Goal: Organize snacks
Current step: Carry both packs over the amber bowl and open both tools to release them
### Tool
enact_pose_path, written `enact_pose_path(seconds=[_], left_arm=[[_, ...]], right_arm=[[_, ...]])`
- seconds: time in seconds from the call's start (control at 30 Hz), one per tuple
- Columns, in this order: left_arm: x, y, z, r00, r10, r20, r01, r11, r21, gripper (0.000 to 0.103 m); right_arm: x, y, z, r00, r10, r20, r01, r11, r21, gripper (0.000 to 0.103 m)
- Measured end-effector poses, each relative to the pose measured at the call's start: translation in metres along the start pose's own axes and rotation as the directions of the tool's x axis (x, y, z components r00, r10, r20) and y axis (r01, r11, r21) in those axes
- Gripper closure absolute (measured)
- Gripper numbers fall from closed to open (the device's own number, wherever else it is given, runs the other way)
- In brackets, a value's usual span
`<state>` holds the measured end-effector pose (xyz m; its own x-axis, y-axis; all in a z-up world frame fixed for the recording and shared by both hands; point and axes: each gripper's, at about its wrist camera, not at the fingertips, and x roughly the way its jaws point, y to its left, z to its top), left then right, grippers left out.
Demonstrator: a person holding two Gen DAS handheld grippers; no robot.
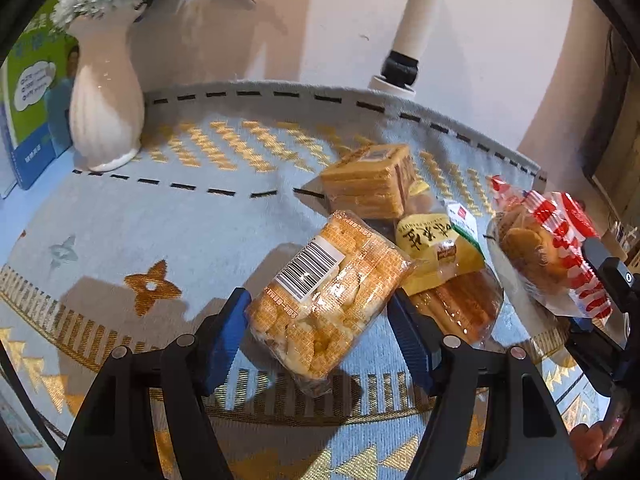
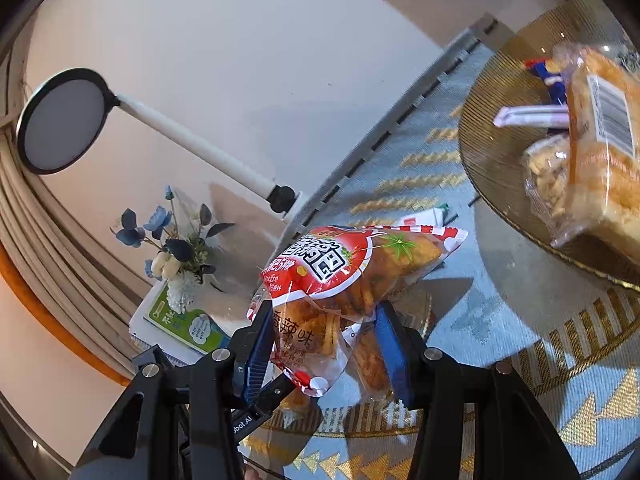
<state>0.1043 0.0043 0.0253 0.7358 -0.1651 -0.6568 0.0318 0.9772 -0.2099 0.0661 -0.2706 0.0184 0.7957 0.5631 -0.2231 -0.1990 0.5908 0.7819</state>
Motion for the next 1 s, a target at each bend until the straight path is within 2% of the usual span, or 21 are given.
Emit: enact_pose_path(seconds=[0.07, 0.17, 0.33, 0.5, 0.63, 0.67, 0.7, 0.8, 0.83, 0.87, 0.9, 0.93, 0.97, 1.0], left_arm=[[-0.003, 0.001, 0.000, 1.000, 0.021, 0.018, -0.020, 1.000, -0.007, 0.035], [-0.011, -0.004, 0.004, 0.995, 0.093, 0.040, -0.093, 0.996, 0.005, 0.035], [-0.039, -0.041, 0.030, 0.992, 0.091, 0.084, -0.096, 0.993, 0.063, 0.035], [-0.060, -0.112, 0.071, 0.994, -0.009, 0.112, -0.007, 0.989, 0.148, 0.035], [-0.055, -0.166, 0.087, 0.990, -0.096, 0.100, 0.075, 0.977, 0.199, 0.035], [-0.050, -0.183, 0.090, 0.989, -0.120, 0.091, 0.098, 0.972, 0.216, 0.035], [-0.046, -0.194, 0.091, 0.987, -0.138, 0.083, 0.116, 0.967, 0.226, 0.035], [-0.023, -0.232, 0.090, 0.977, -0.214, 0.016, 0.203, 0.946, 0.252, 0.034], [-0.009, -0.248, 0.089, 0.972, -0.232, -0.038, 0.234, 0.934, 0.270, 0.029], [0.003, -0.259, 0.087, 0.972, -0.221, -0.085, 0.236, 0.929, 0.284, 0.024], [0.014, -0.268, 0.085, 0.972, -0.199, -0.123, 0.227, 0.928, 0.295, 0.016], [0.028, -0.277, 0.083, 0.973, -0.160, -0.169, 0.206, 0.929, 0.307, 0.014], [0.036, -0.281, 0.082, 0.971, -0.145, -0.189, 0.198, 0.931, 0.307, 0.014], [0.043, -0.281, 0.081, 0.968, -0.148, -0.205, 0.205, 0.933, 0.295, 0.014]], right_arm=[[-0.003, 0.004, 0.002, 1.000, 0.009, 0.013, -0.009, 1.000, -0.019, 0.054], [-0.011, 0.013, 0.011, 0.999, 0.051, 0.015, -0.050, 0.998, -0.029, 0.054], [-0.038, 0.034, 0.049, 0.996, 0.079, 0.046, -0.073, 0.991, -0.109, 0.054], [-0.074, 0.033, 0.097, 0.990, 0.052, 0.130, -0.033, 0.988, -0.148, 0.054], [-0.104, 0.013, 0.129, 0.980, 0.002, 0.197, 0.024, 0.992, -0.126, 0.054], [-0.112, 0.007, 0.136, 0.976, -0.015, 0.216, 0.042, 0.992, -0.122, 0.056], [-0.120, 0.000, 0.143, 0.971, -0.025, 0.240, 0.054, 0.992, -0.118, 0.070], [-0.136, -0.024, 0.161, 0.954, -0.126, 0.270, 0.153, 0.985, -0.081, 0.071], [-0.140, -0.033, 0.165, 0.948, -0.158, 0.277, 0.183, 0.981, -0.067, 0.071], [-0.144, -0.044, 0.169, 0.944, -0.186, 0.273, 0.206, 0.977, -0.046, 0.065], [-0.145, -0.050, 0.171, 0.940, -0.217, 0.264, 0.233, 0.972, -0.029, 0.045], [-0.147, -0.057, 0.173, 0.933, -0.257, 0.251, 0.268, 0.963, -0.010, 0.033], [-0.148, -0.061, 0.173, 0.929, -0.276, 0.246, 0.286, 0.958, -0.003, 0.014], [-0.151, -0.064, 0.172, 0.921, -0.297, 0.251, 0.307, 0.952, -0.001, 0.012]])
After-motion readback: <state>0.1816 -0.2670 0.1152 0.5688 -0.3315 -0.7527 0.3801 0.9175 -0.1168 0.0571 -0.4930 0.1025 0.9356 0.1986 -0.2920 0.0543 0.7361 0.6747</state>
